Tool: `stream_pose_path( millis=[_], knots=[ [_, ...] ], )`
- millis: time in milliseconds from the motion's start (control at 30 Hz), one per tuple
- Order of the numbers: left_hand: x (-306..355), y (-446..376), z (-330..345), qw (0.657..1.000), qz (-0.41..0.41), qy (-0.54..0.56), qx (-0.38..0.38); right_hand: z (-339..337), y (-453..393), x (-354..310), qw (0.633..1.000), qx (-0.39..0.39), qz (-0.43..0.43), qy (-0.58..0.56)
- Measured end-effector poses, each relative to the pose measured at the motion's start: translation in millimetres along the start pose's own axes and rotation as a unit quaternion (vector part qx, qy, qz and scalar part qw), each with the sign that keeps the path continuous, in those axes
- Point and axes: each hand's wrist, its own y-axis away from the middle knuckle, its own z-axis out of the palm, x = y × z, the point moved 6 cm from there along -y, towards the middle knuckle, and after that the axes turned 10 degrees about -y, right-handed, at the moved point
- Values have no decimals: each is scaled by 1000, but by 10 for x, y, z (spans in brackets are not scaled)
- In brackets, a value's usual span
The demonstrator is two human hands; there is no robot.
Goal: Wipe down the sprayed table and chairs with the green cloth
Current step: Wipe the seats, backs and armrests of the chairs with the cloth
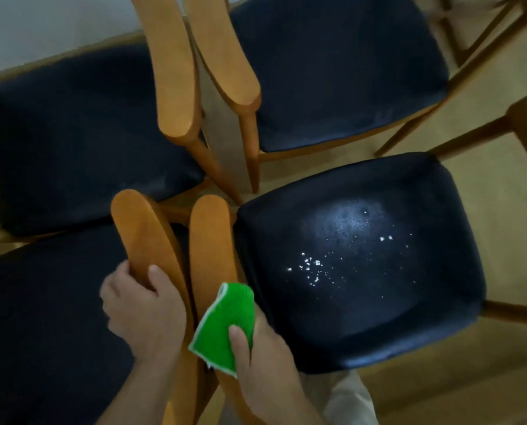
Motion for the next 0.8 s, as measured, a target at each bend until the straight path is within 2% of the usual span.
stream_pose_path(
  millis=[100, 200, 267, 367, 467, 567, 633, 700, 800],
  knots=[
    [573, 281, -44, 979, 201, -6, 6, -38, 131, 274, 999, -42, 3, -21],
    [1134, 292, 105, 954, 295, -46, -14, -67, 160, 442, 991, -56, 39, -119],
    [1421, 97, 212, 945, 310, -105, -16, -120, 117, 521, 978, -73, 56, -185],
    [1665, -117, 359, 920, 316, -228, -36, -370, -80, 498, 974, -79, 11, -213],
    [1767, -19, 499, 880, 350, -320, 1, -737, -412, 489, 986, -56, -46, -151],
    [1857, 193, 695, 850, 403, -339, 6, -1057, -700, 552, 996, -35, -76, -13],
    [1979, 166, 778, 852, 392, -348, 8, -1148, -827, 668, 994, -44, -61, 76],
    [2087, 52, 812, 864, 376, -334, -1, -1179, -872, 735, 992, -32, -45, 113],
    [2160, -135, 1025, 885, 336, -305, -107, -1186, -958, 846, 991, 61, -19, 117]
  ],
)
